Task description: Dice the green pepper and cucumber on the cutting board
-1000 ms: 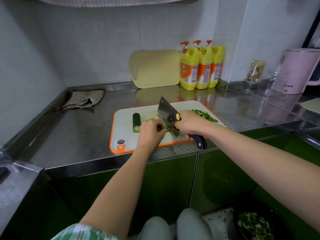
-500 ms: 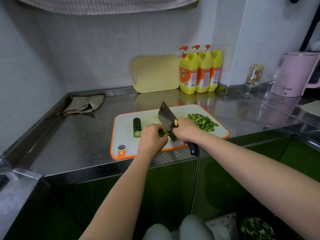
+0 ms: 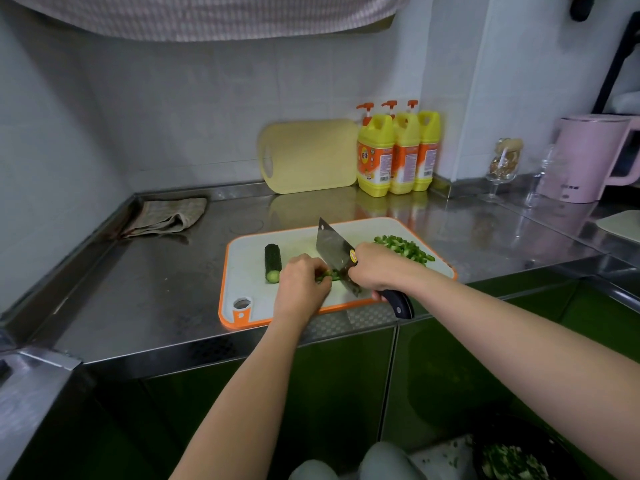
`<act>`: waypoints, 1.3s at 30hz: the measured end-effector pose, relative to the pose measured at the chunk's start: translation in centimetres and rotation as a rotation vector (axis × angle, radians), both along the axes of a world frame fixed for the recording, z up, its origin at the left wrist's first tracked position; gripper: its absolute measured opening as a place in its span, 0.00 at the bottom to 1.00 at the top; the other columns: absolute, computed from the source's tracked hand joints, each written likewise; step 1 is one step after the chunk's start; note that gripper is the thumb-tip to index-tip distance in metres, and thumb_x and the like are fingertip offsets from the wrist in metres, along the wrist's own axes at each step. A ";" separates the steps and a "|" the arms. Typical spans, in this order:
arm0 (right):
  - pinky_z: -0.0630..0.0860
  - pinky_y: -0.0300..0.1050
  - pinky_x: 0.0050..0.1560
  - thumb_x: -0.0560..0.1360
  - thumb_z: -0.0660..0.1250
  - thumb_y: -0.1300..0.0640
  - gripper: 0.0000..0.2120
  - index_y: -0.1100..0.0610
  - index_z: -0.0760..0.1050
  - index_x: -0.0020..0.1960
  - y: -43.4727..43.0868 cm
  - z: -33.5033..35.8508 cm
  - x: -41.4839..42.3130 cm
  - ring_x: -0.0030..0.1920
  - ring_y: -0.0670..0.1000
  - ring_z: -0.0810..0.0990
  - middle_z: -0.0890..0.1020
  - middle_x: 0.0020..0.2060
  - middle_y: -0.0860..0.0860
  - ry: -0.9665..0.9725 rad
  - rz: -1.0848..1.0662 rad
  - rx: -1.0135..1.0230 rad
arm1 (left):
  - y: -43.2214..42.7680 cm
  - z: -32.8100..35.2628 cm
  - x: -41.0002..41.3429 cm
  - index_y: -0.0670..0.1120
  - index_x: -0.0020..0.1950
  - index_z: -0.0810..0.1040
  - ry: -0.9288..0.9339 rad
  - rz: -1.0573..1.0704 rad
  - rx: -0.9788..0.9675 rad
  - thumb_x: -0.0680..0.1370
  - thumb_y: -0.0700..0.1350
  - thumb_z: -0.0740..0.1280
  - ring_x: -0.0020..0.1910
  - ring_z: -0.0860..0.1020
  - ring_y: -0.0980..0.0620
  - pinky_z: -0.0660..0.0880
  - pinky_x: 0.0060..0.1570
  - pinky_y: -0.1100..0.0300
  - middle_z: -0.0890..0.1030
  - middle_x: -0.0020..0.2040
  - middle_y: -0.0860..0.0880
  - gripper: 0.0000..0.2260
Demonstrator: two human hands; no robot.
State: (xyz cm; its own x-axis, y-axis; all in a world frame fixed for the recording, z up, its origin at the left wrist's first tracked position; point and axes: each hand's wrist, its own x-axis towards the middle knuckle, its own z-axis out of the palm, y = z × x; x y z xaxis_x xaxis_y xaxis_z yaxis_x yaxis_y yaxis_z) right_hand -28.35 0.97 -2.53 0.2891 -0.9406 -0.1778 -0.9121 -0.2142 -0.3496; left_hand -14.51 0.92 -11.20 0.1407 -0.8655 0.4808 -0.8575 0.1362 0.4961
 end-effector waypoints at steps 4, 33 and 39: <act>0.71 0.40 0.23 0.77 0.56 0.66 0.05 0.65 0.69 0.51 -0.5 -0.5 0.8 0.24 0.52 0.75 0.76 0.27 0.57 -0.009 -0.022 -0.017 | 0.0 0.0 0.0 0.45 0.48 0.84 0.003 0.008 -0.006 0.74 0.42 0.71 0.46 0.75 0.50 0.72 0.46 0.57 0.81 0.45 0.47 0.05; 0.70 0.39 0.23 0.77 0.56 0.65 0.07 0.66 0.71 0.50 -2.0 -2.6 1.3 0.24 0.53 0.77 0.76 0.26 0.56 -0.231 -0.083 -0.037 | 0.1 0.0 -0.1 0.46 0.46 0.82 0.001 0.007 0.005 0.72 0.43 0.70 0.43 0.75 0.53 0.73 0.42 0.60 0.82 0.42 0.50 0.04; 0.71 0.39 0.22 0.77 0.55 0.63 0.08 0.65 0.71 0.52 -1.7 -1.4 0.1 0.24 0.55 0.77 0.77 0.29 0.58 -0.301 -0.064 -0.065 | 0.1 0.1 0.1 0.46 0.46 0.80 0.005 0.020 0.006 0.72 0.41 0.69 0.44 0.76 0.52 0.65 0.40 0.63 0.81 0.42 0.50 0.04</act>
